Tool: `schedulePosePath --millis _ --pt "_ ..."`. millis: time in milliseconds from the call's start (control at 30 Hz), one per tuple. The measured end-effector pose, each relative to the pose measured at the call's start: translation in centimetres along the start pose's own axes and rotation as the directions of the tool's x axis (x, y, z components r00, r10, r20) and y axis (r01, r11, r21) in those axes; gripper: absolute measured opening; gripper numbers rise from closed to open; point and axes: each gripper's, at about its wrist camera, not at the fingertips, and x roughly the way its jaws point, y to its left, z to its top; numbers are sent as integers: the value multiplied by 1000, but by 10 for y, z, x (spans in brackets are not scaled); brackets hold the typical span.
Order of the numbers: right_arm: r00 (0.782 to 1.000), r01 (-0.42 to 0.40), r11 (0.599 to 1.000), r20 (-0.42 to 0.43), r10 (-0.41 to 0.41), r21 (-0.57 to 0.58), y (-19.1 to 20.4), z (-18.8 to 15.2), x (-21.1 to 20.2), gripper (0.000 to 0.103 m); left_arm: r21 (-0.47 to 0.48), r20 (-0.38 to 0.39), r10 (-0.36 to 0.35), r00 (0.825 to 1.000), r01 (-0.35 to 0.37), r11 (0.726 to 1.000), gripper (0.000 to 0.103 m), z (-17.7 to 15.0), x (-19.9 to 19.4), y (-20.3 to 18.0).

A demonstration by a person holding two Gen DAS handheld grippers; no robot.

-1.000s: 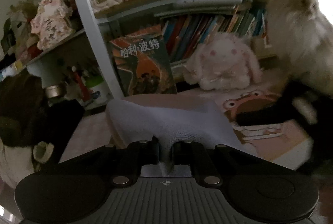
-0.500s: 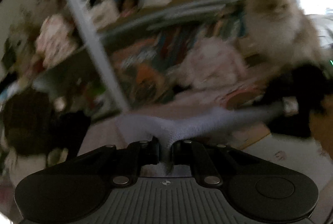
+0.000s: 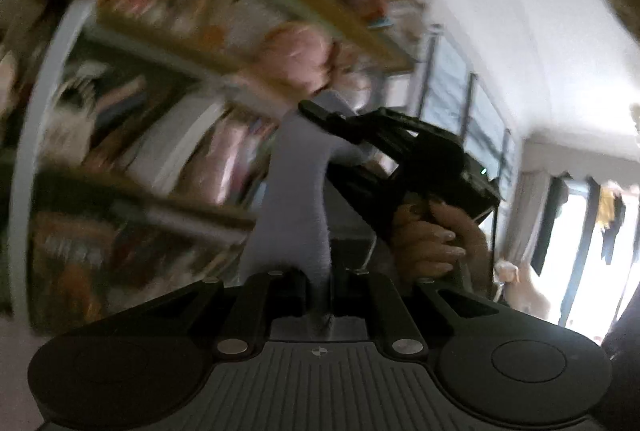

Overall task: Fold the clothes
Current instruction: 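Grasp the sweater edges with both grippers and lift it off the bed, then shake the sweater out and lay it flat on the bed with both grippers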

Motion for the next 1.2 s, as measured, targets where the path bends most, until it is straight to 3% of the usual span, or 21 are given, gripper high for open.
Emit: schedulePosePath --millis 67,100,133,167,233,300,333,467,567,667,700,733,800,833,867,933,967,1000,1100,1200 --pt "993 87 996 -80 -87 -10 -10 -16 26 8 -76 -103 62 993 -70 995 9 -23 3 28" --pt "982 139 990 -130 -139 -9 -21 -29 39 8 -114 -179 100 979 -121 986 9 -41 6 46" --pt "960 206 978 -193 -204 -8 -38 -49 54 8 -134 -264 141 954 -181 974 9 -60 9 63" --pt "926 280 960 -261 -273 -12 -58 -72 68 9 -134 -355 186 916 -247 960 9 -83 13 80" --pt "830 419 907 -389 -400 -38 -98 -120 93 9 -81 -503 272 820 -359 930 9 -121 18 102" --pt "738 513 856 -472 -481 -70 -127 -162 106 9 5 -579 354 735 -431 902 9 -148 16 113" --pt "716 532 844 -496 -491 -67 -137 -176 111 8 32 -593 383 708 -455 890 10 -157 12 117" --pt "685 544 834 -526 -503 -88 -154 -203 139 8 12 -581 424 695 -514 858 17 -159 -9 133" --pt "669 539 829 -522 -529 -150 -153 -216 160 9 60 -567 479 670 -547 835 19 -155 -16 140" --pt "648 539 815 -515 -562 -211 -152 -226 167 24 99 -545 540 641 -590 801 20 -154 -25 148" --pt "649 535 815 -509 -565 -223 -151 -226 164 45 105 -542 560 627 -610 785 20 -154 -27 152" --pt "658 527 818 -499 -565 -230 -148 -225 160 57 108 -540 578 612 -631 768 20 -154 -29 155" --pt "680 504 828 -479 -555 -245 -141 -217 140 60 141 -526 637 563 -681 718 20 -152 -36 160" --pt "679 502 823 -469 -565 -264 -138 -212 128 61 162 -516 669 535 -706 689 20 -150 -40 163" --pt "670 509 810 -456 -585 -291 -135 -206 115 61 182 -505 700 505 -730 658 20 -149 -43 165" --pt "627 541 762 -434 -647 -355 -132 -200 86 61 239 -440 777 451 -775 585 19 -142 -47 160" --pt "595 560 730 -423 -683 -391 -132 -199 70 61 256 -401 796 455 -778 574 19 -137 -48 154" --pt "558 580 693 -412 -721 -427 -132 -198 53 61 264 -363 794 488 -763 590 19 -132 -47 146" --pt "461 616 601 -386 -799 -509 -130 -201 5 59 282 -370 711 598 -657 699 20 -124 -21 126" --pt "384 620 525 -358 -851 -583 -125 -210 -34 54 343 -418 611 672 -506 791 20 -137 32 100"
